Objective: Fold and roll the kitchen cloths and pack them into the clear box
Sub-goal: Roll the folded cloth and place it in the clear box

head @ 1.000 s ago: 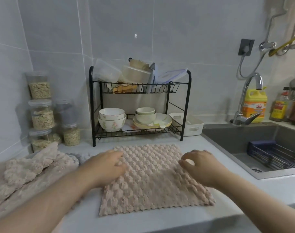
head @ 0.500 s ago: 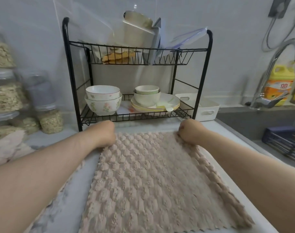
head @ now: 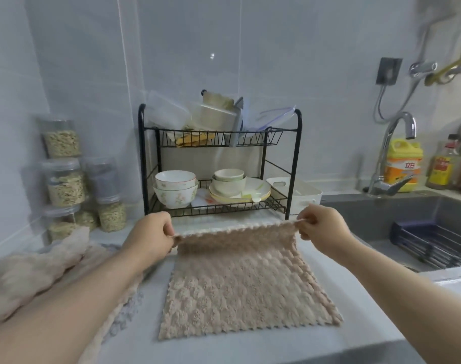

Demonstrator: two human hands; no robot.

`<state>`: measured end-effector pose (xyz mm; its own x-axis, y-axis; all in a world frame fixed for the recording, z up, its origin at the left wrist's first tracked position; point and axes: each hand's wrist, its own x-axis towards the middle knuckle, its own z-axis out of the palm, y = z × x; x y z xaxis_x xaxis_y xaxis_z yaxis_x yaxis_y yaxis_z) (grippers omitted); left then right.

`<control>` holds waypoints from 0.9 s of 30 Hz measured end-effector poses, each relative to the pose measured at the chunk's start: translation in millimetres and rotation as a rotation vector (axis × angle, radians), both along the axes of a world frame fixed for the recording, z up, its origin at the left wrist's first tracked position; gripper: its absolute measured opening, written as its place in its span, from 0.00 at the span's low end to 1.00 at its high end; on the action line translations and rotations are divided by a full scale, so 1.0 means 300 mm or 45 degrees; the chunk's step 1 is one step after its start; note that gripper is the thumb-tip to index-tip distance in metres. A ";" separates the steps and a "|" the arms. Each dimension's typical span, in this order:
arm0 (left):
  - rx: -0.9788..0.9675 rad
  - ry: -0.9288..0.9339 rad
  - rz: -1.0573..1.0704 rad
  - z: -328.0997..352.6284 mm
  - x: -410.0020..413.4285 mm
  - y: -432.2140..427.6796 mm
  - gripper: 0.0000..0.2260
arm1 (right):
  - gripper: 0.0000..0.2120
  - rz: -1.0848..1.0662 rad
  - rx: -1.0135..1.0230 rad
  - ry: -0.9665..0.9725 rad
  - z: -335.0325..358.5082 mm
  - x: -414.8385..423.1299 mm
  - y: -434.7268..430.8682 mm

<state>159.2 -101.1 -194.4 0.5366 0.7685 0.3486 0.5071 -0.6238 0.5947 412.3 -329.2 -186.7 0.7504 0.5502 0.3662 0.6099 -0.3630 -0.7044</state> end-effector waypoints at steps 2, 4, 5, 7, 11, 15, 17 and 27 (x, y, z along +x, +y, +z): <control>-0.004 -0.037 -0.035 0.008 -0.054 -0.041 0.13 | 0.07 0.019 0.023 0.022 0.006 -0.043 -0.057; -0.036 -0.077 -0.081 0.009 -0.102 -0.086 0.14 | 0.05 0.032 0.003 0.010 0.007 -0.084 -0.108; -0.056 -0.104 -0.095 0.008 -0.123 -0.109 0.14 | 0.05 0.032 -0.008 0.004 0.006 -0.101 -0.133; -0.072 -0.137 -0.112 0.005 -0.160 -0.152 0.13 | 0.05 0.022 -0.027 0.022 0.001 -0.136 -0.180; -0.066 -0.049 -0.144 -0.014 -0.232 -0.234 0.10 | 0.06 0.006 -0.113 0.047 -0.036 -0.190 -0.258; -0.028 0.109 -0.206 -0.059 -0.280 -0.304 0.08 | 0.06 -0.008 -0.166 0.015 -0.090 -0.226 -0.312; -0.001 0.192 -0.229 -0.084 -0.297 -0.319 0.09 | 0.07 -0.019 -0.173 0.034 -0.114 -0.237 -0.329; 0.108 0.332 -0.293 -0.163 -0.328 -0.313 0.07 | 0.09 0.094 -0.492 -0.144 -0.155 -0.242 -0.345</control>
<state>60.7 -195.1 -243.1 0.7714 0.5914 0.2349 0.4754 -0.7810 0.4050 339.7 -432.8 -233.1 0.6703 0.7146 0.2001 0.7103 -0.5399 -0.4516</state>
